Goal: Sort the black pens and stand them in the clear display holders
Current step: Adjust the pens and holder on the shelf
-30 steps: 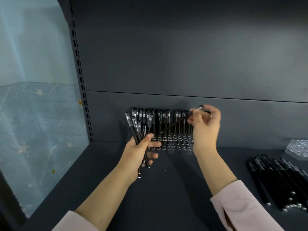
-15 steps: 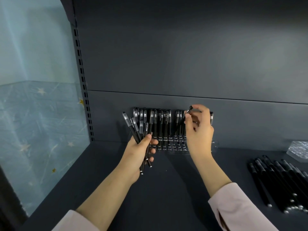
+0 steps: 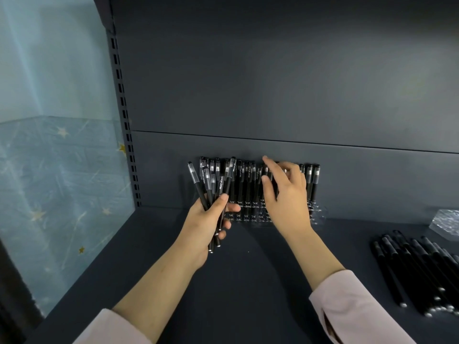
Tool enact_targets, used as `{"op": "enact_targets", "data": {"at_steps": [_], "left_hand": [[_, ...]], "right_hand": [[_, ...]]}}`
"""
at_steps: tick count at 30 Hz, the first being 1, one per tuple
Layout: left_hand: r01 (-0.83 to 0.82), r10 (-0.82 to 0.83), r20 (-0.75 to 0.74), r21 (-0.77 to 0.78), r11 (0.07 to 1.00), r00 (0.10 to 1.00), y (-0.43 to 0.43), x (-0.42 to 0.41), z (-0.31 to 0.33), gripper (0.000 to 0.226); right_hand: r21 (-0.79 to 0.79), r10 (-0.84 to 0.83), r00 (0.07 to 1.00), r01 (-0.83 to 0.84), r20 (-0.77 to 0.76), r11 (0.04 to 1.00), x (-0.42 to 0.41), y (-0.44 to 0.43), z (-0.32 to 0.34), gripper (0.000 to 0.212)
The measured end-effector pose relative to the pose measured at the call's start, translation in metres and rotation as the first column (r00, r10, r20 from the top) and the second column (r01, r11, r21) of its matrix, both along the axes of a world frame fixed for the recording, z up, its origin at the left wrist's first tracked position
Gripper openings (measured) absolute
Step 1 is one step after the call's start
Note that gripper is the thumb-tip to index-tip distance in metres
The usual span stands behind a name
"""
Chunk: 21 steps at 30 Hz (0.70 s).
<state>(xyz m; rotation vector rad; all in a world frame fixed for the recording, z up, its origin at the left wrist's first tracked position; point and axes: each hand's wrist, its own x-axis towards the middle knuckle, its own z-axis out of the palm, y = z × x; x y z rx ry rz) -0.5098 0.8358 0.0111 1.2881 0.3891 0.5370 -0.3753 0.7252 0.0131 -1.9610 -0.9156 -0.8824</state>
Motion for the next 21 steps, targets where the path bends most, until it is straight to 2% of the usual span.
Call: {"op": "enact_targets", "data": {"at_steps": [2, 4, 5, 7, 12, 14, 16, 19, 21], "left_hand": [[0.03, -0.03, -0.001, 0.015, 0.999, 1.0, -0.001, 0.0, 0.001, 0.019], [0.066, -0.066, -0.006, 0.031, 0.997, 0.998, -0.003, 0.0, 0.001, 0.02], [0.08, -0.08, -0.01, 0.041, 0.996, 0.997, -0.005, 0.0, 0.001, 0.02], [0.1, -0.099, -0.016, 0.055, 0.993, 0.995, -0.007, 0.0, 0.0, 0.02], [0.121, -0.118, -0.039, 0.066, 0.991, 0.992, -0.008, -0.001, 0.002, 0.021], [0.118, -0.115, -0.058, 0.058, 0.991, 0.992, -0.007, -0.001, 0.0, 0.021], [0.097, -0.092, -0.08, 0.06, 0.993, 0.993, -0.004, -0.001, -0.002, 0.022], [0.068, -0.065, -0.103, 0.035, 0.997, 0.993, -0.001, 0.002, -0.005, 0.022], [0.061, -0.06, -0.113, 0.002, 0.998, 0.992, -0.003, 0.005, -0.006, 0.019]], "right_hand": [[0.11, 0.191, 0.97, -0.176, -0.15, 0.978, -0.009, -0.001, 0.011, 0.035], [0.247, 0.421, 0.818, -0.347, -0.393, 0.905, -0.02, 0.002, 0.021, 0.03], [0.308, 0.493, 0.735, -0.388, -0.465, 0.869, -0.023, 0.003, 0.024, 0.027], [0.418, 0.579, 0.637, -0.405, -0.509, 0.813, -0.026, 0.002, 0.026, 0.026], [0.582, 0.685, 0.519, -0.378, -0.511, 0.72, -0.025, -0.004, 0.03, 0.031], [0.631, 0.68, 0.563, -0.324, -0.47, 0.705, -0.016, -0.01, 0.036, 0.028], [0.688, 0.626, 0.671, -0.235, -0.396, 0.687, -0.006, -0.022, 0.043, 0.027], [0.651, 0.451, 0.829, -0.144, -0.332, 0.745, 0.005, -0.036, 0.038, 0.026], [0.61, 0.388, 0.862, -0.122, -0.325, 0.783, 0.007, -0.036, 0.029, 0.026]]}}
